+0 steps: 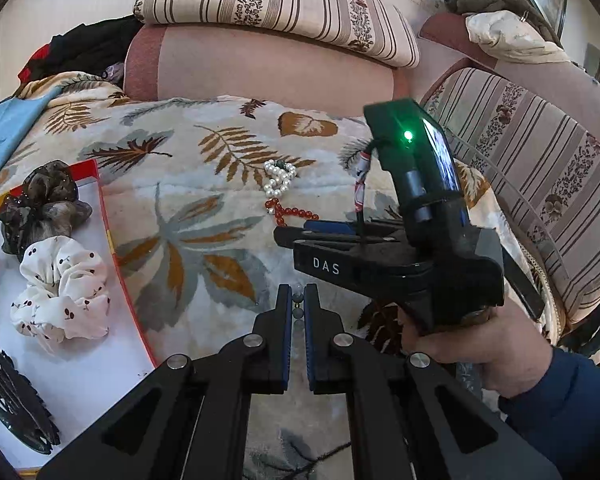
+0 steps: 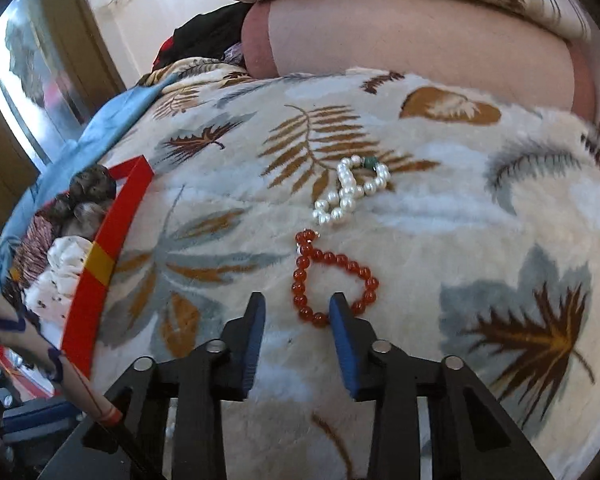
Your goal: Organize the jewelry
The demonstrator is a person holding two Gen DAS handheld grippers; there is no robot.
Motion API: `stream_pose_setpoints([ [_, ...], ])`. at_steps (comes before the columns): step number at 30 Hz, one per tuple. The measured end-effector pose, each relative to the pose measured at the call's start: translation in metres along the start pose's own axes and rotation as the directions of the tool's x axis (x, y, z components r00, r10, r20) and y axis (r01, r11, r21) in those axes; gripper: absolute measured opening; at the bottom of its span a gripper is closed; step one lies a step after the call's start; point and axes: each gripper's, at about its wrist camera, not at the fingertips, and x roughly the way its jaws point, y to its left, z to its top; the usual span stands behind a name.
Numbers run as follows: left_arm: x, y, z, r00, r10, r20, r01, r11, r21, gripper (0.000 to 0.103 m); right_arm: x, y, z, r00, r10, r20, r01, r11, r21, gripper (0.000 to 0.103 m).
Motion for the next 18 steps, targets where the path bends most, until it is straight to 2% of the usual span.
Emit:
stream_pose_setpoints([
  [2, 0.004, -0.002, -0.001, 1.000, 0.015, 0.000, -0.015, 1.000, 0.008, 0.005, -0.001, 0.001, -0.002, 0.999, -0.033, 0.001, 0.033, 0.999, -0.042, 0.007],
  [4, 0.006, -0.002, -0.001, 1.000, 0.020, 0.001, -0.020, 1.000, 0.005, 0.005, -0.003, 0.000, -0.003, 0.999, -0.046, -0.001, 0.046, 0.997, -0.059, 0.001],
  [8, 0.005, -0.001, -0.002, 1.000, 0.027, 0.004, -0.027, 1.000, -0.001, 0.005, -0.014, -0.010, -0.002, 0.998, 0.059, -0.016, -0.059, 0.998, 0.015, 0.001],
  [10, 0.006, 0.000, -0.002, 1.000, 0.027, 0.004, -0.027, 1.000, -0.006, 0.005, -0.022, -0.008, -0.001, 0.999, 0.048, 0.006, -0.048, 0.999, 0.009, 0.001],
  [12, 0.006, 0.000, -0.002, 1.000, 0.026, 0.002, -0.026, 1.000, -0.006, 0.005, -0.024, -0.008, 0.001, 0.997, 0.079, 0.011, -0.079, 0.997, 0.012, 0.001],
  [18, 0.006, 0.001, -0.002, 1.000, 0.019, -0.001, -0.019, 1.000, -0.005, 0.005, 0.004, 0.001, 0.007, 0.997, 0.051, -0.049, -0.052, 0.998, -0.024, 0.002],
])
